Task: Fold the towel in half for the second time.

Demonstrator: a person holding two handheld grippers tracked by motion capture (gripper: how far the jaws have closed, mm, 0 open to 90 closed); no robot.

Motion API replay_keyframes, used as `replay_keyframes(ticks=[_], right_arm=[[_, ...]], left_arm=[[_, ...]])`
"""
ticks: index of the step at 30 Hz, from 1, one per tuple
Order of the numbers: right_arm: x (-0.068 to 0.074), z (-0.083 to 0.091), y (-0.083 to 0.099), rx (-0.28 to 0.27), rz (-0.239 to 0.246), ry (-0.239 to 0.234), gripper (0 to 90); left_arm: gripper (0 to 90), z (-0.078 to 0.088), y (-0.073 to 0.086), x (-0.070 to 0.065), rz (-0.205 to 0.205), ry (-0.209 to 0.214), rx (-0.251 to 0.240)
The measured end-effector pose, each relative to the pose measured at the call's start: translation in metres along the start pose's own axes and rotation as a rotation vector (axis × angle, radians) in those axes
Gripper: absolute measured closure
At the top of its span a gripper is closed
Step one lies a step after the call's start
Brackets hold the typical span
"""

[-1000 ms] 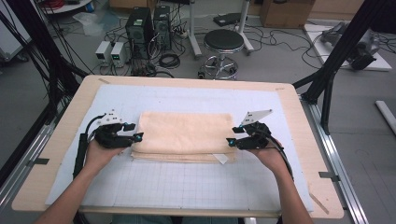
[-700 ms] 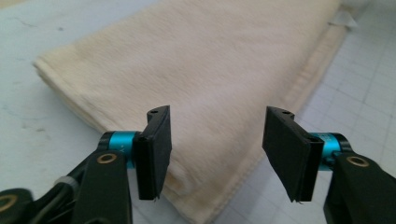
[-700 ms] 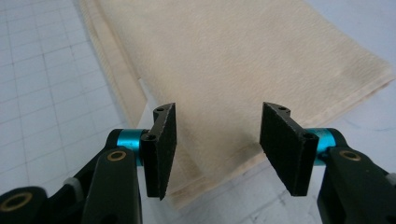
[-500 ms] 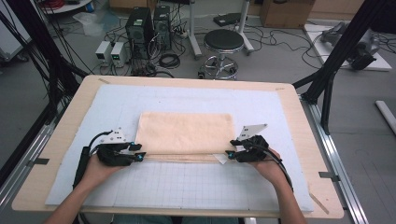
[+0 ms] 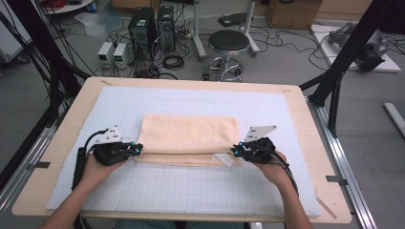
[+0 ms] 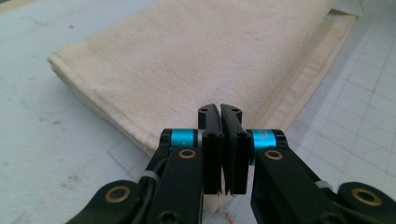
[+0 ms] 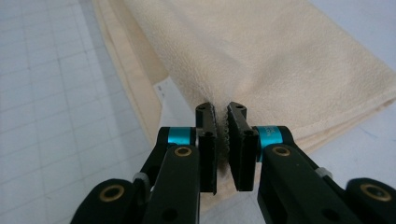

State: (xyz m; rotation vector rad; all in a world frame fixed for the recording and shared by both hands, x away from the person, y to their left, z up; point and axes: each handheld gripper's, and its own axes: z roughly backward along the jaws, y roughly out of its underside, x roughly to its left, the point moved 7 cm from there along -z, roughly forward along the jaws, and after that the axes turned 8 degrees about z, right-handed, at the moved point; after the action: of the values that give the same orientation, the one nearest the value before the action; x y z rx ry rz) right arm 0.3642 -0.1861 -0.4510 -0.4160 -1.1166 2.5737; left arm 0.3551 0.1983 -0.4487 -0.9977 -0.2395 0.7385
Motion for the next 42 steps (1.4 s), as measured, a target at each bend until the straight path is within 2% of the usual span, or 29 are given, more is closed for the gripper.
replay_keyframes(ticks=[2,4,7,13,15,16,18,20,24,26,32,35,42], right_arm=[[0.005,0.002,-0.001,0.001,-0.004,-0.009,83.6],[0.008,0.002,-0.003,-0.001,0.013,-0.015,83.5],[0.013,0.001,0.0,0.005,0.01,-0.029,83.4],[0.022,-0.007,0.016,0.055,-0.012,-0.066,82.9],[0.023,-0.008,0.019,0.061,-0.023,-0.077,79.7],[0.022,-0.008,0.019,0.056,-0.034,-0.084,73.6],[0.021,-0.004,0.016,0.023,-0.043,-0.077,67.3],[0.019,0.0,0.011,-0.026,-0.054,-0.068,64.9],[0.018,-0.002,0.007,-0.05,-0.075,-0.07,61.9],[0.018,-0.005,0.007,-0.041,-0.08,-0.071,60.8],[0.017,-0.013,0.014,0.003,-0.094,-0.06,61.6],[0.018,-0.017,0.02,0.021,-0.095,-0.054,61.8],[0.02,-0.016,0.019,0.007,-0.102,-0.048,60.0]], left_arm=[[86.8,0.003,0.0,0.0,-0.005,-0.001,-0.002],[86.8,0.004,0.003,-0.001,-0.01,0.001,0.007],[86.8,0.002,0.011,-0.002,-0.014,0.005,0.029],[86.4,-0.005,0.023,-0.007,-0.012,0.019,0.07],[84.4,-0.006,0.025,-0.007,-0.006,0.025,0.077],[81.6,-0.006,0.025,-0.008,0.001,0.03,0.075],[74.1,-0.005,0.023,-0.01,0.013,0.043,0.062],[70.7,-0.005,0.02,-0.01,0.021,0.043,0.047],[72.5,-0.005,0.015,-0.01,0.023,0.043,0.034],[73.1,-0.006,0.015,-0.01,0.022,0.045,0.038],[75.3,-0.012,0.027,-0.01,0.031,0.048,0.092],[74.0,-0.013,0.029,-0.01,0.024,0.045,0.095],[70.9,-0.013,0.03,-0.012,0.024,0.047,0.086]])
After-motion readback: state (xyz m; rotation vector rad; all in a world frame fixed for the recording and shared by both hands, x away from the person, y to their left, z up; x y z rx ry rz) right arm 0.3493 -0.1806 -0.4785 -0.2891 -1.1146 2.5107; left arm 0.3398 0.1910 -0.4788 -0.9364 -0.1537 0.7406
